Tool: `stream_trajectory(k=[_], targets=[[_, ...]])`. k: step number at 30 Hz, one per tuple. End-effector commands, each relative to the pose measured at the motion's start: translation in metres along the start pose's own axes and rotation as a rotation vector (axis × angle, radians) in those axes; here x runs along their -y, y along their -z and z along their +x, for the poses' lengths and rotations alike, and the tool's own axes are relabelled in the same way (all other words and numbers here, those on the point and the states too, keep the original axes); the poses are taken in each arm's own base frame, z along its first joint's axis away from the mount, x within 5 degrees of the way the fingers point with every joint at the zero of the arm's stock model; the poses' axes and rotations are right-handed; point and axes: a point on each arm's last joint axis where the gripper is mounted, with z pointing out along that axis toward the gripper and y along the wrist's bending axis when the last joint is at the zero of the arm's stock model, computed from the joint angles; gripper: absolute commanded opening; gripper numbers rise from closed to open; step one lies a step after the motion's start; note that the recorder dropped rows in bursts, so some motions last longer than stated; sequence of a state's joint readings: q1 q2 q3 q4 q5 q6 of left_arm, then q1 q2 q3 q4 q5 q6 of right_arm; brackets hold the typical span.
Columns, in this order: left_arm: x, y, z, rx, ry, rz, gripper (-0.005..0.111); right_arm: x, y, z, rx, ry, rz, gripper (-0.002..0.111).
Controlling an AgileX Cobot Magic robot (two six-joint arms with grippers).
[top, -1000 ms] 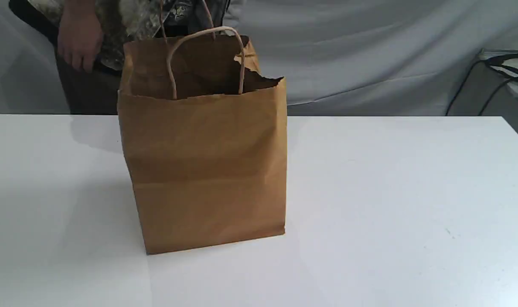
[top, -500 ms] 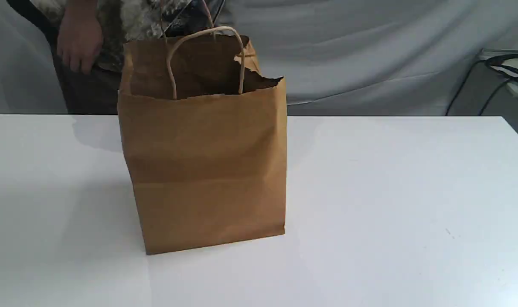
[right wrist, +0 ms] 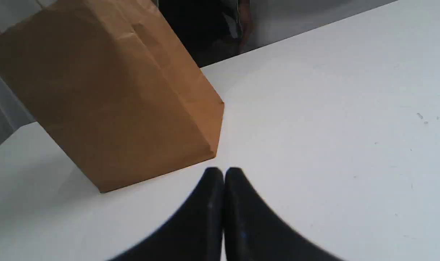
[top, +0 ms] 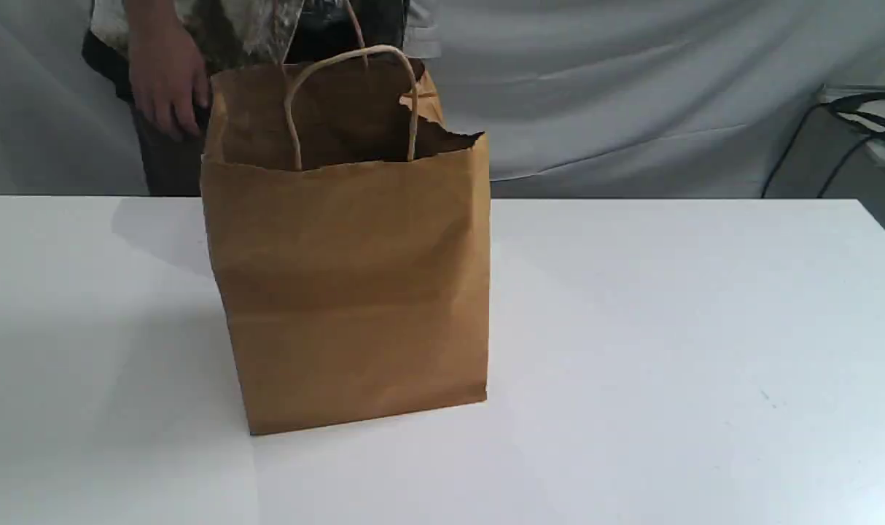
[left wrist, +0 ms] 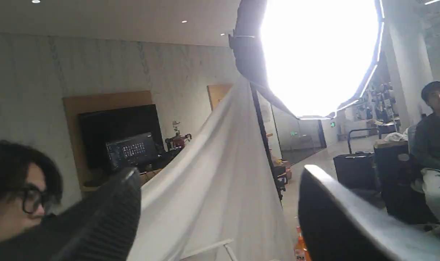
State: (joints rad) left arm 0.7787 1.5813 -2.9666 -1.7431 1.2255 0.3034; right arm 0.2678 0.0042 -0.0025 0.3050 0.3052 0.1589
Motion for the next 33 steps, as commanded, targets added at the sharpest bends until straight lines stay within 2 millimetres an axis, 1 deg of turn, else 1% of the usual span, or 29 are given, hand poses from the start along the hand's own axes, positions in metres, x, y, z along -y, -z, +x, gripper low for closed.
stream_trajectory(k=[1, 3, 6, 10, 15, 19, 33], targets=[[-0.013, 0.002, 0.002, 0.006, 0.036, -0.011, 0.064, 0.0, 0.0, 0.0, 0.005, -0.001, -0.003, 0.0], [-0.02, 0.003, 0.004, 0.007, 0.048, -0.016, 0.064, 0.001, 0.0, 0.0, 0.01, -0.003, 0.007, 0.0], [-0.031, 0.005, 0.007, 0.008, 0.066, -0.023, 0.064, 0.005, 0.0, -0.002, 0.045, -0.019, 0.077, 0.0], [-0.044, 0.008, 0.011, 0.01, 0.103, -0.032, 0.064, 0.012, 0.001, -0.006, 0.117, -0.051, 0.217, 0.0], [-0.054, 0.01, 0.014, 0.012, 0.134, -0.039, 0.064, 0.022, 0.004, -0.01, 0.201, -0.09, 0.384, 0.0], [-0.06, 0.011, 0.015, 0.012, 0.147, -0.043, 0.064, 0.022, 0.004, -0.01, 0.205, -0.091, 0.391, 0.0], [-0.06, 0.011, 0.015, 0.013, 0.166, -0.043, 0.064, 0.021, 0.004, -0.009, 0.191, -0.087, 0.37, 0.0]])
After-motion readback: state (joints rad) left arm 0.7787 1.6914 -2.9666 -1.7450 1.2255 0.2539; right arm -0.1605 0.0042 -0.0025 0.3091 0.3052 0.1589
